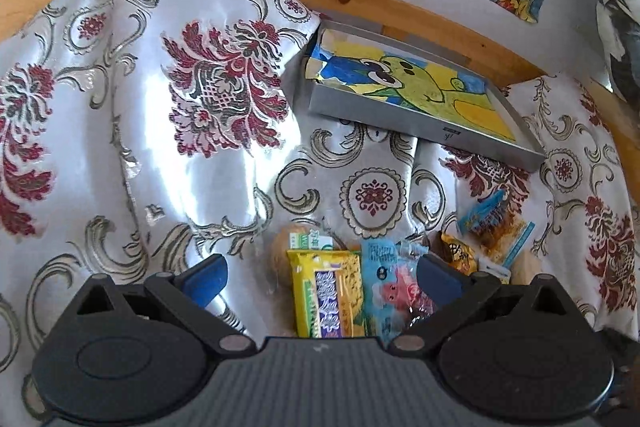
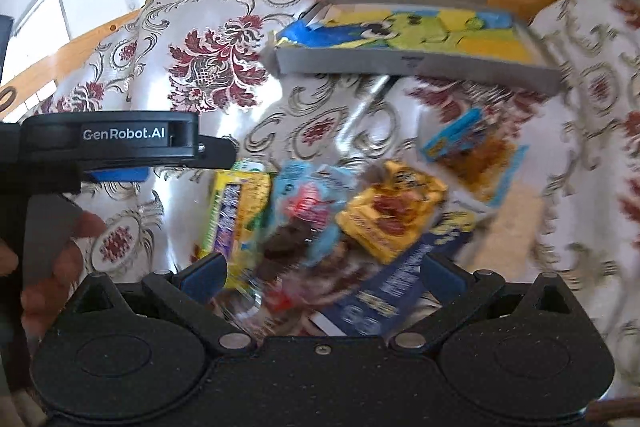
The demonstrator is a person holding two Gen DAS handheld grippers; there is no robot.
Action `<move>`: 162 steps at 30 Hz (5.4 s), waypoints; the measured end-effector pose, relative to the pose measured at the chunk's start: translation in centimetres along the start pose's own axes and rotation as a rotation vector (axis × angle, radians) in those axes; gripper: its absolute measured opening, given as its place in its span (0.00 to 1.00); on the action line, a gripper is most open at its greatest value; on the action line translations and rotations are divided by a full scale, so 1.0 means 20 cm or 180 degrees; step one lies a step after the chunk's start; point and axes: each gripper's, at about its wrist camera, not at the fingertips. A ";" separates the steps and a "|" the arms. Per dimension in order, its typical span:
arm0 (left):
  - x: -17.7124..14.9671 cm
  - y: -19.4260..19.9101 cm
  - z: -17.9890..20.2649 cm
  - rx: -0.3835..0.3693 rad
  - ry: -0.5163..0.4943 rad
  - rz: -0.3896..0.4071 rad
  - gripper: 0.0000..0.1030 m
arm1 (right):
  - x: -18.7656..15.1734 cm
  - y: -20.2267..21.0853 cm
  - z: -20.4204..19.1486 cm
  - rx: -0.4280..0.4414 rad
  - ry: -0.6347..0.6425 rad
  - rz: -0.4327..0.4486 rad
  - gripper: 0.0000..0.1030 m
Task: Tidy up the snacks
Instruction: 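Lower the left gripper onto the yellow biscuit pack and close, then grasp a clear jerky bag with the right gripper while the left lifts the biscuit pack, then carry the biscuit pack and jerky bag to the grey tray and release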
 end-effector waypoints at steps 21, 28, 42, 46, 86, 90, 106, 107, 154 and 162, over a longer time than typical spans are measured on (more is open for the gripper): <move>-0.06 -0.05 0.00 -0.0125 0.0029 -0.0110 0.99 | -0.01 -0.28 0.02 0.0175 -0.0502 -0.0318 0.55; -0.09 -0.04 0.03 -0.0145 -0.0132 -0.0101 0.99 | -0.03 -0.21 0.04 0.0100 -0.0430 -0.0329 0.33; -0.17 -0.17 0.07 0.0112 -0.0535 -0.0376 0.91 | -0.03 -0.07 0.04 -0.0165 0.0001 -0.0203 0.18; -0.20 -0.19 0.12 0.0236 -0.0776 -0.0339 0.89 | -0.03 -0.04 0.03 -0.0227 0.0093 -0.0164 0.18; -0.23 -0.15 0.12 0.0263 -0.0579 -0.0251 0.48 | -0.03 -0.04 -0.08 -0.0258 0.0624 0.0122 0.13; -0.23 -0.15 0.14 0.0309 -0.0659 -0.0243 0.48 | -0.03 -0.03 -0.10 -0.0296 0.0734 0.0167 0.12; -0.23 -0.06 0.16 0.0230 -0.0589 0.0061 0.46 | -0.05 0.00 -0.16 -0.0524 0.1205 0.0405 0.11; -0.23 -0.06 0.17 0.0249 -0.0628 0.0064 0.46 | -0.06 0.01 -0.17 -0.0544 0.1260 0.0433 0.11; 0.71 -0.86 0.94 0.0146 -0.0151 0.0166 0.46 | 0.74 -0.35 0.94 -0.0911 0.0535 0.1565 0.12; 0.73 -0.97 1.00 0.0274 -0.0249 0.0065 0.44 | 0.75 -0.43 1.07 -0.0810 0.0191 0.1335 0.12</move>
Point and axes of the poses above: each gripper's, at about its wrist camera, not at the fingertips, and y roughly against the way its jaws point, z to its right, x to its top, and after that the axes turned 2 degrees about y, right-handed
